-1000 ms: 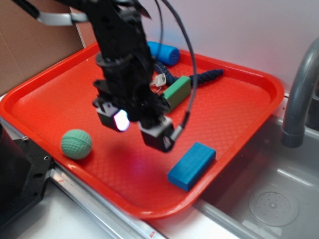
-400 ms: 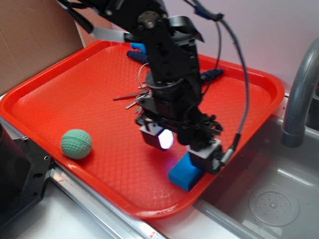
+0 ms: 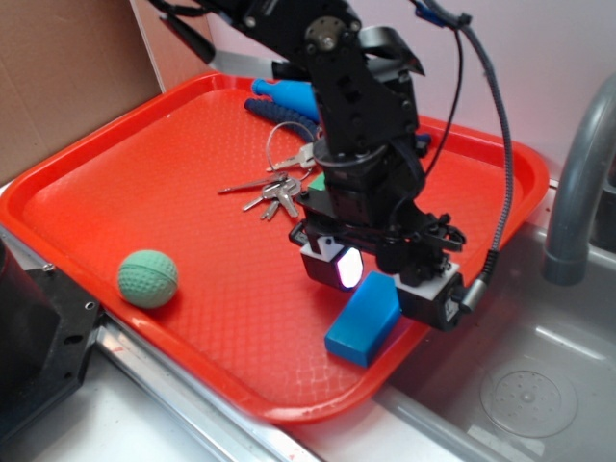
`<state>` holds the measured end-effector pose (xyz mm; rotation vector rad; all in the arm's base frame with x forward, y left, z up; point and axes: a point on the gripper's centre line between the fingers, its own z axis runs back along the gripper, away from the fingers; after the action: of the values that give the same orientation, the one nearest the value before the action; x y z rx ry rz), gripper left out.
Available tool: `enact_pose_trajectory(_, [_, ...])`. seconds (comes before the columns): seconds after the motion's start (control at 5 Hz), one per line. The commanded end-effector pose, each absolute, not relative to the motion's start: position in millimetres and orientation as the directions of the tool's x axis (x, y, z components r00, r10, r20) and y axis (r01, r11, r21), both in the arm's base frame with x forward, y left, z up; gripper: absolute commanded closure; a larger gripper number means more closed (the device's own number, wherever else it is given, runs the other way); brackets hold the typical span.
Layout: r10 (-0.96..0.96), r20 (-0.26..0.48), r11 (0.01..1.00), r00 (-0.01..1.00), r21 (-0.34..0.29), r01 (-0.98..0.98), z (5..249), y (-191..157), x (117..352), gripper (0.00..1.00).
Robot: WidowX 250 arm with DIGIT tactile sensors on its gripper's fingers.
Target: Grab the blue block.
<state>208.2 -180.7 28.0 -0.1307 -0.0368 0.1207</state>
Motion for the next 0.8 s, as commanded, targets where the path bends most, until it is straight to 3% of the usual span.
enact_pose_trajectory(0.0, [0.075, 0.042, 0.995, 0.996, -0.066, -0.072, 18, -186, 180, 0.00])
enact_pose_trajectory(0.2, [0.138, 0.013, 0.988, 0.990, -0.078, -0.136, 6, -148, 175, 0.00])
enact_pose_trajectory(0.6, [0.152, -0.002, 0.987, 0.988, -0.044, -0.152, -2, -132, 174, 0.00])
